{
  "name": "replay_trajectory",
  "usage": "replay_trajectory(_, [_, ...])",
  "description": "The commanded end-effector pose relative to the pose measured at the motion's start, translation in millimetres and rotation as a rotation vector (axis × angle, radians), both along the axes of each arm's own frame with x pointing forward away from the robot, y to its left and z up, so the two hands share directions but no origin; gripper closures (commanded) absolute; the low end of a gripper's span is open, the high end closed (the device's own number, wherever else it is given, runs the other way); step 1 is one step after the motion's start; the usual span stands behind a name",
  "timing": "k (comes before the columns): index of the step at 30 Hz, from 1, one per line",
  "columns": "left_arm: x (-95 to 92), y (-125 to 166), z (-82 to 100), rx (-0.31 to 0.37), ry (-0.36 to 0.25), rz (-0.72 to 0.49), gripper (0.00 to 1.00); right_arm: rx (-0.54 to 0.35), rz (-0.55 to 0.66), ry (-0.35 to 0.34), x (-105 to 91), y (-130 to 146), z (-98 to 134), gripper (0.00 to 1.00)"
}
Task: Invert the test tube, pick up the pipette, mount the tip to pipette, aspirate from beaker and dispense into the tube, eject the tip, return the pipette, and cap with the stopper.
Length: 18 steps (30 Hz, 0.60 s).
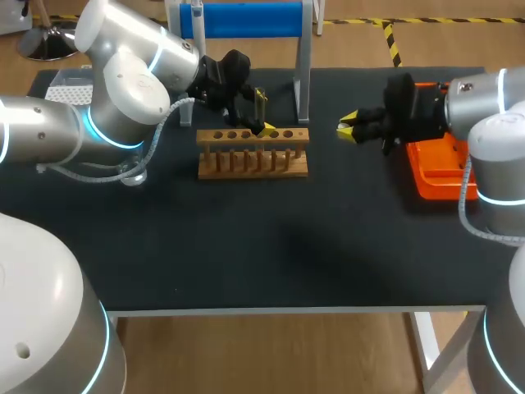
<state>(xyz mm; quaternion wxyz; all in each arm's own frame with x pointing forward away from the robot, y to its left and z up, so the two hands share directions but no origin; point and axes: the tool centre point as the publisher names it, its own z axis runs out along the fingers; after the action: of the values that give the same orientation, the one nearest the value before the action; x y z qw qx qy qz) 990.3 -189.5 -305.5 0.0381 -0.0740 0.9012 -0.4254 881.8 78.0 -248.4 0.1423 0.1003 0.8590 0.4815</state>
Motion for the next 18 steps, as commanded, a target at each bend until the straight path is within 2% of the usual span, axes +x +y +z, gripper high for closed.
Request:
replay_trajectory(1, [0.9, 0.1, 0.8, 0.003, 0.004, -0.002, 0.0, 0.0, 0.003, 0.002, -0.5, -1.8, 1.2, 1.0])
replay_trajectory(4, [0.9, 0.1, 0.8, 0.003, 0.004, -0.002, 0.0, 0.0, 0.003, 0.002, -0.5, -1.8, 1.2, 1.0])
replay_trajectory(12, [0.9, 0.1, 0.8, 0.003, 0.004, -0.002, 0.0, -0.017, 0.104, -0.002, 29.8, 28.5, 14.8, 1.0])
replay_trajectory(18, [0.9, 0.1, 0.8, 0.003, 0.004, -0.002, 0.0, -0.024, 0.155, -0.008, 43.8, 47.0, 26.9, 1.0])
